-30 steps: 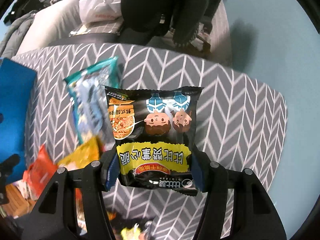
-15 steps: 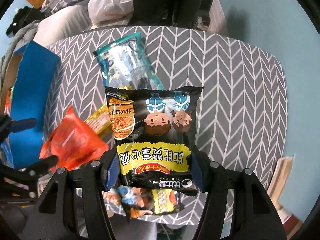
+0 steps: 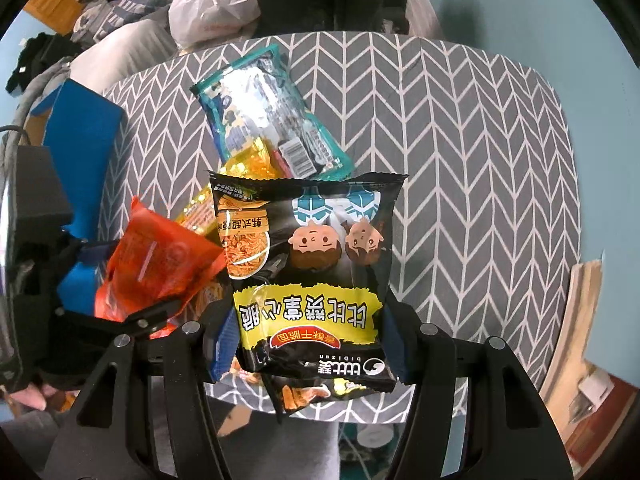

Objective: Organize snacks

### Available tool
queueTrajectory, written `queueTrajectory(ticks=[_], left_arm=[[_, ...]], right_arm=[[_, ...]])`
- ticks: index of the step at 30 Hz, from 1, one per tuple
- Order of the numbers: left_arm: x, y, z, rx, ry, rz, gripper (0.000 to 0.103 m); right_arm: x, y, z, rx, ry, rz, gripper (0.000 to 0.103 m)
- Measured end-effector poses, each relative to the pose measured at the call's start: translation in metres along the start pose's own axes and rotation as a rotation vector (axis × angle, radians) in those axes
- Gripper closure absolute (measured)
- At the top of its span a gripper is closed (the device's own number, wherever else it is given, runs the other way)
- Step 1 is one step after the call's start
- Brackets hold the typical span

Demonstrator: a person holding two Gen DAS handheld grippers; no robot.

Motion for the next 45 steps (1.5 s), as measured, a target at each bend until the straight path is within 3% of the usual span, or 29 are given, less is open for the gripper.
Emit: queueTrajectory(ticks=[1,3,12,29,37,45], left_arm=[[0.000,0.000,0.001,0.010,-0.007,0.005,0.024],[0.000,0.000,0.002,0.017,-0.045,0.026,0.041],[-0.019,-0.009,0.025,0.059,-0.085,0.048,0.064],[-0.061,0.001,0.109,0.182,-0.025,0.137,0.066],[-0.073,0.008,0.145,0.243,0.040,0.171,0.066],[-0.103,0.010,0.184,0.322,0.074,0.264,0.066]], right_arm=[[-0.001,-0.002,0.000,0.000,0.000,-0.003,0.043],[-0.001,-0.004,0.000,0.000,-0.001,-0.004,0.043],[-0.012,-0.001,0.002,0.010,0.006,0.007,0.043],[-0.063,0.018,0.016,0.046,0.067,0.109,0.043],[-0.095,0.034,0.029,0.073,0.108,0.165,0.043],[-0.138,0.053,0.035,0.100,0.166,0.231,0.043]])
Point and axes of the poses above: each gripper's, at about its wrist camera, not at the fingertips, and z roughly against the way its jaws point, x to its right, y to its top, the point moved 10 cm from there along -z, roughly the way its jaws point, and after that the axes turned 15 degrees about x, right-handed, at the moved point
